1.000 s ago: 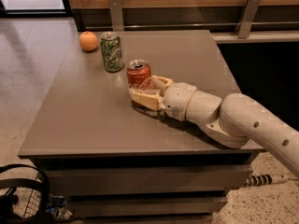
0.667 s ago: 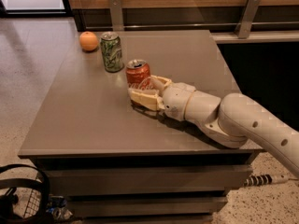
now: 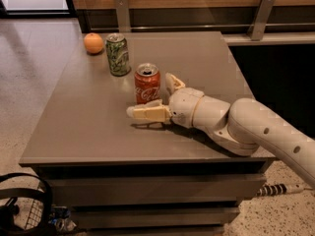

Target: Place coke can upright

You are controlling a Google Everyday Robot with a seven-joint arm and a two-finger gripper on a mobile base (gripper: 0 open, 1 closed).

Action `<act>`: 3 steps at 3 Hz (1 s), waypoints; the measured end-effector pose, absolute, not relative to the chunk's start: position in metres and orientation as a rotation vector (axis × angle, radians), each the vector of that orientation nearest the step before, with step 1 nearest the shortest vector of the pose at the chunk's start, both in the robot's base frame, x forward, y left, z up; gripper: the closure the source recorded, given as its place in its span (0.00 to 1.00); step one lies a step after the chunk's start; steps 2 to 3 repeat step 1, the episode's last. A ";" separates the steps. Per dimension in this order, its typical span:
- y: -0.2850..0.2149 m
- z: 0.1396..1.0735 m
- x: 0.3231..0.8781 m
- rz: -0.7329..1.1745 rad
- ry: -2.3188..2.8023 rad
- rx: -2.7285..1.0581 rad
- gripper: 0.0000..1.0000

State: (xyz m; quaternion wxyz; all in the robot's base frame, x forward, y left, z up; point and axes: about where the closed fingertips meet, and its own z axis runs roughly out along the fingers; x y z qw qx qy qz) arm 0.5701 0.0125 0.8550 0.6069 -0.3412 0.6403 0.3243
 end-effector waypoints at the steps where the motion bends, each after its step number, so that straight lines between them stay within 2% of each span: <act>1: 0.013 0.855 0.570 0.750 1.480 -0.789 0.00; 3: 0.013 0.855 0.570 0.750 1.480 -0.789 0.00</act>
Offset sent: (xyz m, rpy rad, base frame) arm 0.0000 0.0000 0.0000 0.0000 0.0000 0.0000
